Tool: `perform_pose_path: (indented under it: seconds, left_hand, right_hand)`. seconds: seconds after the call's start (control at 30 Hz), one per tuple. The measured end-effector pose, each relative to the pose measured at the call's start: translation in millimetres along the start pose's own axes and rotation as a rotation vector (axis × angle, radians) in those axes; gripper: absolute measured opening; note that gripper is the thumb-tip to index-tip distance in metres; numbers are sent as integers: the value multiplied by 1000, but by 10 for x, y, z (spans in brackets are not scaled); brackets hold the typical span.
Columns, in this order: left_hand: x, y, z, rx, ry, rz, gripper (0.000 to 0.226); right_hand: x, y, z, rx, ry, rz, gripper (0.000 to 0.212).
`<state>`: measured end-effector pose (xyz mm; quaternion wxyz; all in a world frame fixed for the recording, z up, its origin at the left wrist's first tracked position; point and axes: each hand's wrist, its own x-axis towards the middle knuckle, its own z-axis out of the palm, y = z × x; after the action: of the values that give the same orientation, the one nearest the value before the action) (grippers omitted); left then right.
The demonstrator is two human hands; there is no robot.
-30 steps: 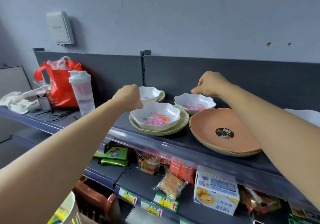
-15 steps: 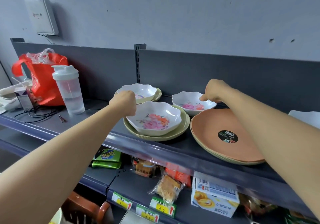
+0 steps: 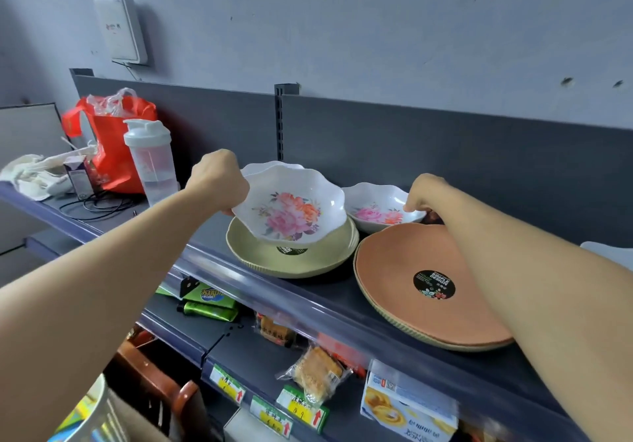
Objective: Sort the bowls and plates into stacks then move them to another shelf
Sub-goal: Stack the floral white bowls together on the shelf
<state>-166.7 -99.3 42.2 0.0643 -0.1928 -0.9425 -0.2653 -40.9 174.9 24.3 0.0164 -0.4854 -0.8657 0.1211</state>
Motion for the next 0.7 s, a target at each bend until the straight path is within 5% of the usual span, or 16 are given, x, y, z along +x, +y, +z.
perform_pose_path:
  seconds: [0.23,0.47,0.57,0.7]
  left_hand:
    - [-204,41,-168,-121,90,-112,14]
    - [-320,10,-231,-151,108,-119,16]
    - [-338,47,-283,-152,126,-69,12]
    - [-308,99,-333,-216,98,22,19]
  right_hand:
    - [232,91,64,289,-50,-124,30]
    - [59,27,-13,245,252,-76,23]
    - [-78,14,-139,321,365,-52,3]
    - [-347,102,-355,398,494,7,15]
